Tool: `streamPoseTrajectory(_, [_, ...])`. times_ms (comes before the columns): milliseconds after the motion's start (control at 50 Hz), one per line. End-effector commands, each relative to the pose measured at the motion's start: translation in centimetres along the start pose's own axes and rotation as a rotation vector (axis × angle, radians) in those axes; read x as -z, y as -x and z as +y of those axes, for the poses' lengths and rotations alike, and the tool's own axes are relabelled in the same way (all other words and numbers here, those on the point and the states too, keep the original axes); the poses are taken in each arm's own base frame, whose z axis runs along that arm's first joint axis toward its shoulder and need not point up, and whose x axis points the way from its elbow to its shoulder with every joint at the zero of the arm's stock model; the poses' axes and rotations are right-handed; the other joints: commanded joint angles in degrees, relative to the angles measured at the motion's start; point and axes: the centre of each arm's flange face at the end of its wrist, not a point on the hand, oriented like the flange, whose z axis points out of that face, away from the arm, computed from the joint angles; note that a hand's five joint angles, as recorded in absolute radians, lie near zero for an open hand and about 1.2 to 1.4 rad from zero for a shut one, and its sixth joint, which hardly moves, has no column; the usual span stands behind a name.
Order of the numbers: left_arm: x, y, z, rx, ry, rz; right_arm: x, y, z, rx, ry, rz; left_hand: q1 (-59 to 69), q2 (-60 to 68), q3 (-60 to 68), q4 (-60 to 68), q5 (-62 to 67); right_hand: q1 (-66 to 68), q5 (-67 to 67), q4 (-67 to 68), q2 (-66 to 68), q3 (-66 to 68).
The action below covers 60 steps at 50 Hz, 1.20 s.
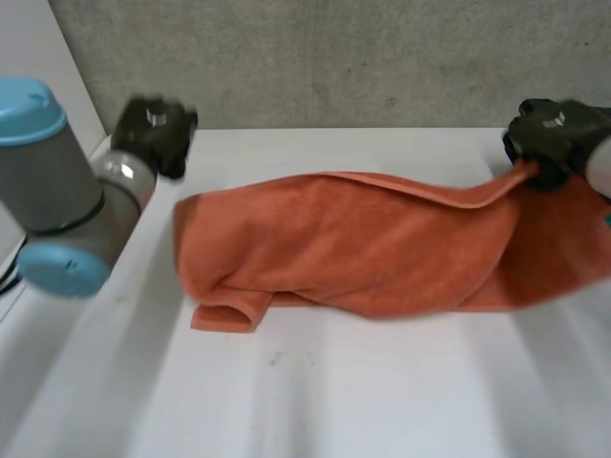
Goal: Fold the laundry.
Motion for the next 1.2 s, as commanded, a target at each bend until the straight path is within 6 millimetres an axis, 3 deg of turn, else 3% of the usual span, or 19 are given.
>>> streamPoseTrajectory(20, [-5.1, 5.5, -9.4, -0.041, -0.553, -0.296, -3.7, -2.2, -7.4, -0.023, -0.531, 0.304, 13.5, 11.3, 11.6, 11.2, 13.0, 16.9, 13.8, 11.5, 13.0, 12.1])
streamPoseTrajectory(40, [-5.1, 5.9, -10.2, -0.038, -0.606, -0.324, -3.6, -3.5, -8.8, -0.049, -0.654, 0.394, 13.5, 11.3, 11.6, 11.2, 13.0, 16.9, 13.8, 11.5, 13.0, 12.1])
streamPoseTrajectory(120, [-4.8, 6.7, -12.7, -0.024, -0.805, -0.403, -2.6, -5.6, -10.6, -0.090, -0.858, 0.529, 13.5, 11.3, 11.6, 11.2, 13.0, 16.9, 13.8, 11.5, 13.0, 12.1])
streamPoseTrajectory(180, [-4.2, 6.6, -12.4, -0.022, -0.787, -0.392, -2.9, -5.2, -10.1, -0.114, -0.831, 0.510, 13.5, 11.3, 11.6, 11.2, 13.0, 16.9, 13.8, 11.5, 13.0, 12.1])
streamPoseTrajectory(240, [-4.0, 5.8, -10.3, -0.016, -0.687, -0.349, -3.1, -4.0, -9.0, -0.142, -0.734, 0.449, 13.5, 11.3, 11.6, 11.2, 13.0, 16.9, 13.8, 11.5, 13.0, 12.1])
streamPoseTrajectory(320, [-3.6, 3.8, -6.1, 0.006, -0.520, -0.261, -3.0, 0.1, -7.2, -0.186, -0.586, 0.284, 13.5, 11.3, 11.6, 11.2, 13.0, 16.9, 13.8, 11.5, 13.0, 12.1])
streamPoseTrajectory(340, [-3.4, 3.3, -5.2, 0.018, -0.490, -0.242, -3.0, 0.8, -7.0, -0.188, -0.578, 0.259, 4.2, 2.0, 2.3, 1.9, 3.7, 16.9, 13.8, 11.5, 13.0, 12.1])
streamPoseTrajectory(360, [-3.0, 2.5, -3.7, 0.052, -0.435, -0.206, -3.0, 1.3, -6.9, -0.187, -0.575, 0.239, -23.2, -25.4, -25.1, -25.5, -23.7, 16.9, 13.8, 11.5, 13.0, 12.1])
streamPoseTrajectory(380, [-2.8, 2.0, -3.0, 0.075, -0.411, -0.187, -2.8, 1.9, -6.8, -0.184, -0.574, 0.217, -35.1, -37.3, -37.1, -37.4, -35.7, 16.9, 13.8, 11.5, 13.0, 12.1])
streamPoseTrajectory(440, [-2.1, 0.6, -1.1, 0.167, -0.343, -0.128, -1.2, 3.0, -7.4, -0.169, -0.592, 0.163, -50.9, -53.1, -52.8, -53.2, -51.4, 16.9, 13.8, 11.5, 13.0, 12.1])
streamPoseTrajectory(580, [-1.4, -2.4, -0.6, 0.322, -0.318, 0.015, 4.7, 3.2, -11.4, -0.121, -0.722, 0.094, -54.1, -56.3, -56.0, -56.4, -54.6, 16.9, 13.8, 11.5, 13.0, 12.1])
streamPoseTrajectory(760, [-2.3, -6.8, 1.8, 0.365, -0.244, 0.193, 12.0, 3.5, -15.6, -0.141, -0.879, 0.009, -56.0, -58.1, -57.9, -58.2, -56.5, 16.9, 13.8, 11.5, 13.0, 12.1])
streamPoseTrajectory(880, [-1.8, -10.9, 4.0, 0.392, -0.130, 0.305, 16.4, 3.0, -17.8, -0.183, -0.981, -0.035, -56.0, -58.1, -57.9, -58.2, -56.5, 16.9, 13.8, 11.5, 13.0, 12.1])
streamPoseTrajectory(1020, [0.2, -15.0, 4.7, 0.539, -0.037, 0.489, 17.8, 2.9, -18.2, -0.250, -1.009, -0.074, -52.8, -55.0, -54.7, -55.1, -53.3, 16.9, 13.8, 11.5, 13.0, 12.1])
streamPoseTrajectory(1100, [2.2, -17.3, 5.3, 0.676, 0.087, 0.601, 16.9, 2.3, -17.5, -0.260, -0.978, -0.048, -20.5, -22.7, -22.5, -22.8, -21.1, 16.9, 13.8, 11.5, 13.0, 12.1])
streamPoseTrajectory(1120, [3.3, -18.0, 5.2, 0.717, 0.143, 0.638, 16.6, 2.0, -17.3, -0.266, -0.965, -0.036, 3.0, 0.8, 1.1, 0.7, 2.5, 16.9, 13.8, 11.5, 13.0, 12.1])
streamPoseTrajectory(1140, [3.7, -18.2, 5.1, 0.727, 0.166, 0.647, 16.2, 1.7, -16.9, -0.269, -0.950, -0.023, 13.4, 11.2, 11.5, 11.1, 12.9, 16.9, 13.8, 11.5, 13.0, 12.1])
streamPoseTrajectory(1200, [4.4, -17.4, 4.9, 0.738, 0.223, 0.617, 13.8, 0.6, -15.1, -0.287, -0.863, 0.033, 13.5, 11.3, 11.6, 11.2, 13.0, 16.9, 13.8, 11.5, 13.0, 12.1])
